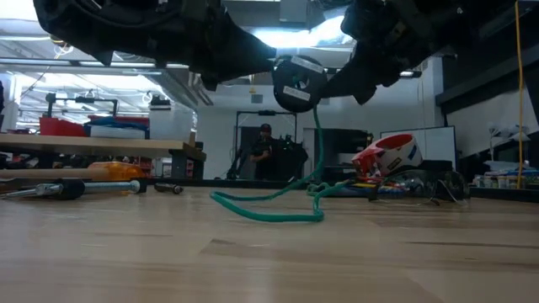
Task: Coil cords
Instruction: Uncoil the green wire from the spool
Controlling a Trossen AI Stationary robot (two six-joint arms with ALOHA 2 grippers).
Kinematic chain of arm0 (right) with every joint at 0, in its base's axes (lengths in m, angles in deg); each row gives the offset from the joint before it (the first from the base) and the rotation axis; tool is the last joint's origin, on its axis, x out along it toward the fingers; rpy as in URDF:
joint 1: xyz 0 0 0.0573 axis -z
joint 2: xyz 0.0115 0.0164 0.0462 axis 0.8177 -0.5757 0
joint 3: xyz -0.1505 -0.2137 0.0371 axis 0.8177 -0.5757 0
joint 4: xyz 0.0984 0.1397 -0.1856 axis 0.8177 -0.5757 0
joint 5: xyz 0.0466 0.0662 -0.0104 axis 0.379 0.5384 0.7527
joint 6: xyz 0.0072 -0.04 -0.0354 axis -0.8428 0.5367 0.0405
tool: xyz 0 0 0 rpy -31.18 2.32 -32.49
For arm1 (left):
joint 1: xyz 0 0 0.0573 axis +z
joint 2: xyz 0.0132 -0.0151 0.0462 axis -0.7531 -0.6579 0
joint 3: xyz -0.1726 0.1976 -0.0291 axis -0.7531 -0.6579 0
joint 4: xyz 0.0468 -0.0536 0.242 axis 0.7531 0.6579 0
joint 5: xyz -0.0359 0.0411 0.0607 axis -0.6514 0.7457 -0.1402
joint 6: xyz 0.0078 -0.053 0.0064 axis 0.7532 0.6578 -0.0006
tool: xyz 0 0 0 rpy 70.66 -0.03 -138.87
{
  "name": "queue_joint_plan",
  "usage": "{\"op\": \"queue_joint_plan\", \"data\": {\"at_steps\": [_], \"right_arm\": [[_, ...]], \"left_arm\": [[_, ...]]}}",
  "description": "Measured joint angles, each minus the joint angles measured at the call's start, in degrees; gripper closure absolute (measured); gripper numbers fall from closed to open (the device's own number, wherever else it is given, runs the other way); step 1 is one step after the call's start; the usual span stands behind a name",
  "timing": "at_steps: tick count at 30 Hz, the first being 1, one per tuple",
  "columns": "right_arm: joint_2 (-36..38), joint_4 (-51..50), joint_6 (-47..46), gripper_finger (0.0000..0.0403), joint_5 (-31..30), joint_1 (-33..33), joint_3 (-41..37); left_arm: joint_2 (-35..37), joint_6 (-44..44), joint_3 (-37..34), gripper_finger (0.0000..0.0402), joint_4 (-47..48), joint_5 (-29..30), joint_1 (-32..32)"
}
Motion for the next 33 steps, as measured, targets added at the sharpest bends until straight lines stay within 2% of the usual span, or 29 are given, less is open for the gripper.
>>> {"op": "queue_joint_plan", "data": {"at_steps": [11, 17, 24, 33], "right_arm": [[0.0, 1.7, 0.0, 0.0402, 0.4, 0.0, 0.0], [0.0, 2.6, 0.0, 0.0402, 0.4, 0.0, 0.0], [0.0, 2.4, 0.0, 0.0402, 0.5, 0.0, 0.0], [0.0, -0.3, 0.0, 0.0402, 0.4, 0.0, 0.0]], "left_arm": [[0.0, -0.4, 0.0, 0.0261, 0.0, 0.0, 0.0], [0.0, -0.4, 0.0, 0.0306, 0.0, 0.0, 0.1], [0.0, -0.4, 0.0, 0.0391, 0.1, 0.0, 0.1], [0.0, -0.4, 0.0, 0.0398, 0.5, 0.0, 0.1]]}}
